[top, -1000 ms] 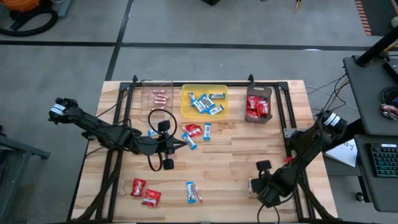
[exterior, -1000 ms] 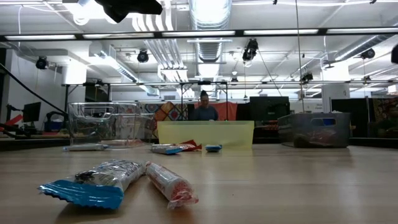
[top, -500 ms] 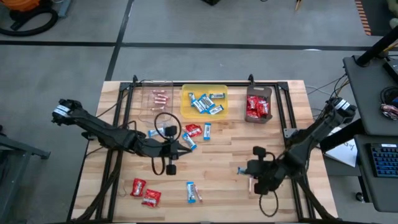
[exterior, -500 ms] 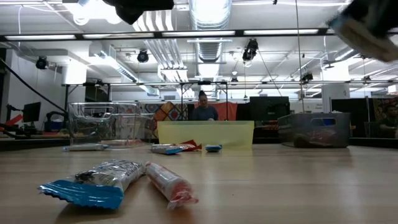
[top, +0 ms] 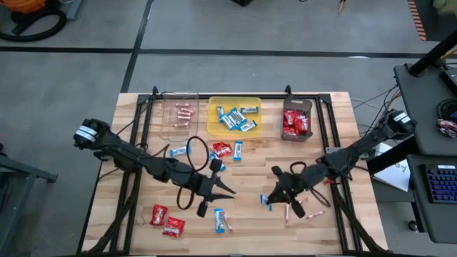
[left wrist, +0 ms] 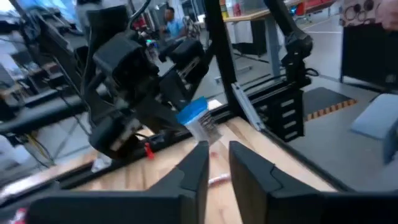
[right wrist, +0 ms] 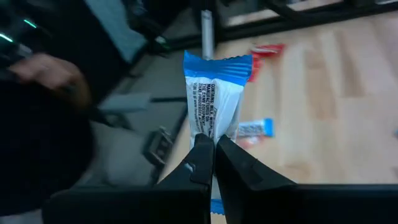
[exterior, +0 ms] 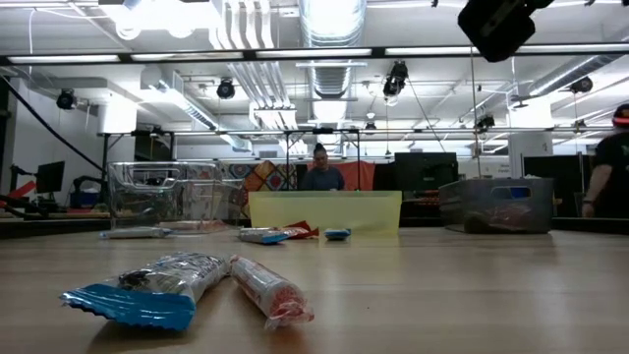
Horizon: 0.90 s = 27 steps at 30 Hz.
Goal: Sort candy
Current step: Put the white chocolate into the yellow bin
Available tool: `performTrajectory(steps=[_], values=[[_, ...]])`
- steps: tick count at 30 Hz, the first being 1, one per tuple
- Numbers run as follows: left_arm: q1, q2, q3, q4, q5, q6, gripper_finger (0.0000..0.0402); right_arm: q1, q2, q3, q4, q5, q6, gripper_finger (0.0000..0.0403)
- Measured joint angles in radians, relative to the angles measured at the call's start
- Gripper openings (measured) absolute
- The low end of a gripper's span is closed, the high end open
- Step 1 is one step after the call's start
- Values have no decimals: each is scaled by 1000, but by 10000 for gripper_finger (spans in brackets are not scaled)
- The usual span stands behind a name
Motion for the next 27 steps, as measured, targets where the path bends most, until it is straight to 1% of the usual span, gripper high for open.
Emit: performTrajectory(steps=[2,4,9,12,16,20,25,27], values=[[2,17,0,25,-2,30,76,-30,3,-13,48,-71,17,8],[2,47,0,103,-1,72,105,-51,8,-16,67,-122,25,8],[10,144,1,317,0,172,173,-89,23,-11,82,-186,39,8],[22,190,29,356,7,193,198,-102,23,-7,89,-205,60,8],[41,254,95,359,72,188,205,-108,27,-7,90,-215,67,8],[53,296,137,354,90,194,199,-110,28,-7,79,-224,68,8],[88,331,177,353,242,168,190,-110,28,-7,86,-225,67,8],[100,352,192,349,257,150,186,-110,28,-7,86,-225,69,8]])
